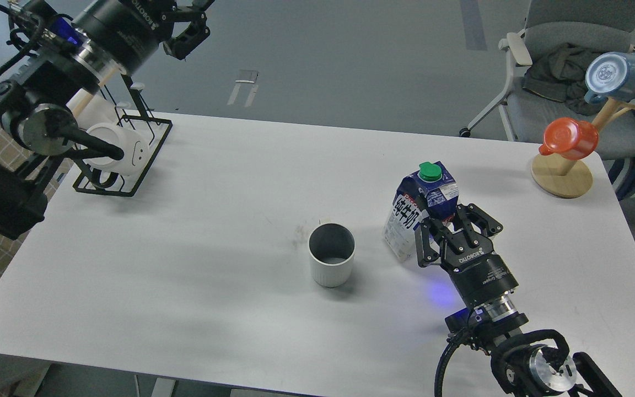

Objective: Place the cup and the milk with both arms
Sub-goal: 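Carry the milk carton with the right gripper beside the white mug, then open the right gripper and pull it back from the carton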

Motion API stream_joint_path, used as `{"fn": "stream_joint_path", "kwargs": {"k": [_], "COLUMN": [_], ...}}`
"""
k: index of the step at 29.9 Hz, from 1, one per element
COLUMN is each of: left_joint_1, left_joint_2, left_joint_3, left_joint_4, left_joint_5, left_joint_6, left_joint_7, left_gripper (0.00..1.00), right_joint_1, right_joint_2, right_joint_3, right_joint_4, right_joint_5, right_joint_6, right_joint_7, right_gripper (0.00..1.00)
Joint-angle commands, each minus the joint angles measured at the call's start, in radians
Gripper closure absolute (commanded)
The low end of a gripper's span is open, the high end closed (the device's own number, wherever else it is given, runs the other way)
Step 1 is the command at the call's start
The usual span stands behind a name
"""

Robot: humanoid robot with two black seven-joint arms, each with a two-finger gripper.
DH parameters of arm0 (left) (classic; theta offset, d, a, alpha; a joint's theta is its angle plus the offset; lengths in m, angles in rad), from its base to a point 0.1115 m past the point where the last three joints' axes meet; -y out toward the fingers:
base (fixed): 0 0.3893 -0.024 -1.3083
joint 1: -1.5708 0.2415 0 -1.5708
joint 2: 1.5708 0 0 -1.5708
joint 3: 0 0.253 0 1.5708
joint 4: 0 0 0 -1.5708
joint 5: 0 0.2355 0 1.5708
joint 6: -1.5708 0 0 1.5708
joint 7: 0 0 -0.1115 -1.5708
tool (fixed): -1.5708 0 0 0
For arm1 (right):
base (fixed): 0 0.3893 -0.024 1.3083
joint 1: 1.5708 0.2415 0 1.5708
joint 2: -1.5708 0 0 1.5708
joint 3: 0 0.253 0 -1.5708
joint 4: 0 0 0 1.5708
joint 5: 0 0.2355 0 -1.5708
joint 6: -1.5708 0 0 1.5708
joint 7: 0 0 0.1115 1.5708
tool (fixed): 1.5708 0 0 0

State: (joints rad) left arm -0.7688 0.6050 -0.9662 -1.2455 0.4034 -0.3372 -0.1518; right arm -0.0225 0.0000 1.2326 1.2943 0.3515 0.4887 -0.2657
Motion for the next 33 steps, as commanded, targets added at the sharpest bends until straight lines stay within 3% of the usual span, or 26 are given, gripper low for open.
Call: {"fn": "stream_joint_path", "kwargs": {"k": [1,13,14,17,18,33], "left_joint_1": [0.0,0.042,0.042,0.042,0.042,0.045], "left_joint_2": [-0.002,-0.001,-0.001,-0.004,-0.004,-0.011], "left_joint_3": [0.0,-0.016,-0.016,-0.016,-0.016,-0.016], "left_joint_4": [0.0,-0.015,-0.017,-0.015,-0.015,-0.015], "left_joint_5": [0.0,0.002,0.002,0.002,0.002,0.002], "left_joint_6": [0.01,0.018,0.018,0.018,0.018,0.018], "left_joint_7": [0.0,-0.002,0.0,-0.002,-0.002,-0.003], "left_gripper": [0.02,0.02,0.02,0.02,0.02,0.02], "right_joint_1": [0.001,0.003,0.004,0.006,0.006,-0.103], "right_joint_2": [0.0,0.0,0.0,0.0,0.0,0.0], "right_joint_3": [-0.038,-0.114,-0.113,-0.11,-0.11,-0.102], "right_joint_4": [-0.012,-0.013,-0.013,-0.013,-0.012,0.008], "right_joint_5": [0.003,0.001,0.001,0.003,0.003,0.004], "right_joint_6": [0.0,0.0,0.0,0.0,0.0,0.0], "right_joint_7": [0.005,0.008,0.008,0.008,0.008,0.002], "right_gripper": [0.64,0.62,0.56,0.05,0.02,0.0]}}
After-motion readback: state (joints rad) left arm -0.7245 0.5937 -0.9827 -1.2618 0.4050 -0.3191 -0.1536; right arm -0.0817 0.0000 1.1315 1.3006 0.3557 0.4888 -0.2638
